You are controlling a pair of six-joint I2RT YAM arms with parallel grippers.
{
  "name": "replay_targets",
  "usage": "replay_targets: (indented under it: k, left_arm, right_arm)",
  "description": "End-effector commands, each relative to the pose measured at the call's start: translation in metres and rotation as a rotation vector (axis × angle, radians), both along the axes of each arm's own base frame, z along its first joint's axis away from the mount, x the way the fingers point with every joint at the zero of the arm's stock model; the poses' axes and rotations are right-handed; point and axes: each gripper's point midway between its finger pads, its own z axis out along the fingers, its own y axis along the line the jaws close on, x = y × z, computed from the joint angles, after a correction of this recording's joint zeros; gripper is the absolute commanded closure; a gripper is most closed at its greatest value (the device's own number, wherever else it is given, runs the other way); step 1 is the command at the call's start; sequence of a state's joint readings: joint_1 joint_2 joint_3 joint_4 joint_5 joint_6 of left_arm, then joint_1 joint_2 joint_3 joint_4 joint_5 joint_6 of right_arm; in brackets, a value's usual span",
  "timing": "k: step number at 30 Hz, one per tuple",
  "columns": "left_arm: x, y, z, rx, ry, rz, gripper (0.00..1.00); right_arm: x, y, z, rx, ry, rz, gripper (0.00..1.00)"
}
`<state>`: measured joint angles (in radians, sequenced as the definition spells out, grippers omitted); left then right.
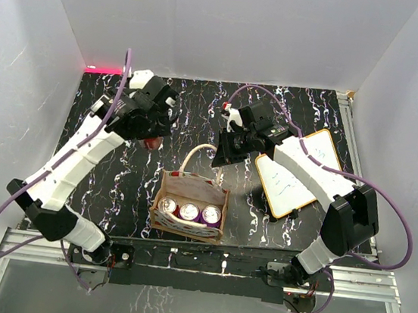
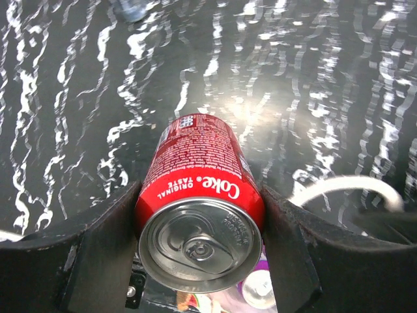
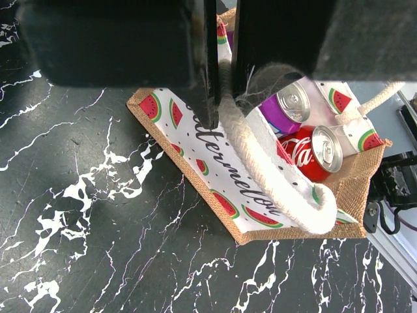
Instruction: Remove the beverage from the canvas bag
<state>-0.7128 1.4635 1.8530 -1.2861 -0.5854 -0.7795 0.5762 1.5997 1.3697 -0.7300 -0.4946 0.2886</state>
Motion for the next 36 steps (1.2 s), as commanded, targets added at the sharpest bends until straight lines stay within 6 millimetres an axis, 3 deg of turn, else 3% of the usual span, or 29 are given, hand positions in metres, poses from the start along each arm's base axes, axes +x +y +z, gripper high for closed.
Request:
replay_targets:
  k: [1, 5, 11, 21, 25, 28, 36]
  left_arm:
    - [0.005, 0.054, -0.002, -0.016, -0.073, 0.196, 1.0]
    - [0.016, 0.081, -0.027, -0.068, -0.066, 0.287, 1.0]
    - [0.041, 0.119, -0.082, -0.114, -0.011, 0.417, 1.0]
    - [0.103, 0.156, -0.14, -0.139, 0.049, 0.472, 1.0]
    - [0.114, 0.18, -0.16, -0.159, 0.065, 0.531, 1.0]
    - [0.123, 0.185, -0.169, -0.178, 0.061, 0.522, 1.0]
    - [0.143, 0.175, -0.185, -0.232, 0.071, 0.456, 1.0]
  right_arm:
    - [0.007, 0.009, 0.019, 0.05, -0.067, 0.014, 0.88]
    - [0.006, 0.008, 0.018, 0.05, -0.064, 0.015, 0.88]
    - [0.003, 0.009, 0.015, 0.057, -0.06, 0.019, 0.88]
    - [0.005, 0.011, 0.019, 0.067, -0.055, 0.01, 0.88]
    - [0.005, 0.009, 0.019, 0.06, -0.061, 0.004, 0.88]
    - [0.007, 0.008, 0.02, 0.053, -0.065, -0.003, 0.88]
    - [0.01, 0.004, 0.017, 0.036, -0.065, -0.016, 0.88]
